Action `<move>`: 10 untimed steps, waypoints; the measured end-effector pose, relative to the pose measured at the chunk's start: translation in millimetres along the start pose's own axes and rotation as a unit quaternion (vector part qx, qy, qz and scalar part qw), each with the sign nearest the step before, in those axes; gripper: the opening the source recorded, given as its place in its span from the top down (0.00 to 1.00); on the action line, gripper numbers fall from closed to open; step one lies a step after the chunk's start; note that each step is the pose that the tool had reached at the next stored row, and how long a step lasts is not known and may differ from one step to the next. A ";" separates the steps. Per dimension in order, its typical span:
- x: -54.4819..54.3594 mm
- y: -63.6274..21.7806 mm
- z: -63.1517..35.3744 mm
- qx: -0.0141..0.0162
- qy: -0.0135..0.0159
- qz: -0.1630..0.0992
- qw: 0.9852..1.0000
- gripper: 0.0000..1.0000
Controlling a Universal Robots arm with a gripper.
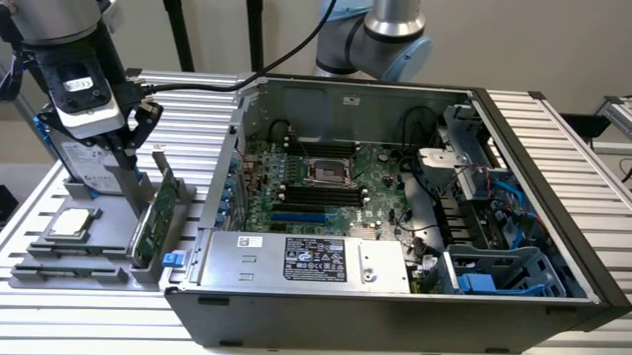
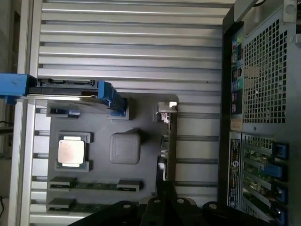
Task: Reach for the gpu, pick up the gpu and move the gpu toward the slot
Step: 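Reach for the gpu, then pick up the gpu and move the gpu toward the slot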
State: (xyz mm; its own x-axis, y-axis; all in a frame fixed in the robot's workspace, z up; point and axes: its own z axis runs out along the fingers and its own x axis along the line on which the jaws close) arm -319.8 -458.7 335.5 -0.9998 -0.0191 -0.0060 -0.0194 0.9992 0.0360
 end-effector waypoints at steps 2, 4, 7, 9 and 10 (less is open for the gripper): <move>0.0 -0.1 0.0 0.000 0.000 0.000 1.000 0.89; -0.1 -0.1 0.0 0.000 0.000 0.000 1.000 0.89; -0.1 -0.1 0.1 0.000 0.000 0.000 1.000 0.89; -0.1 -0.1 0.1 0.000 0.000 0.000 1.000 0.89; -0.1 -0.1 0.1 0.000 0.000 0.000 1.000 0.89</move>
State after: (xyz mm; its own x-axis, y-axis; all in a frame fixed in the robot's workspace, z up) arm -319.7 -458.8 335.4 -0.9998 -0.0189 -0.0059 -0.0191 0.9992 0.0360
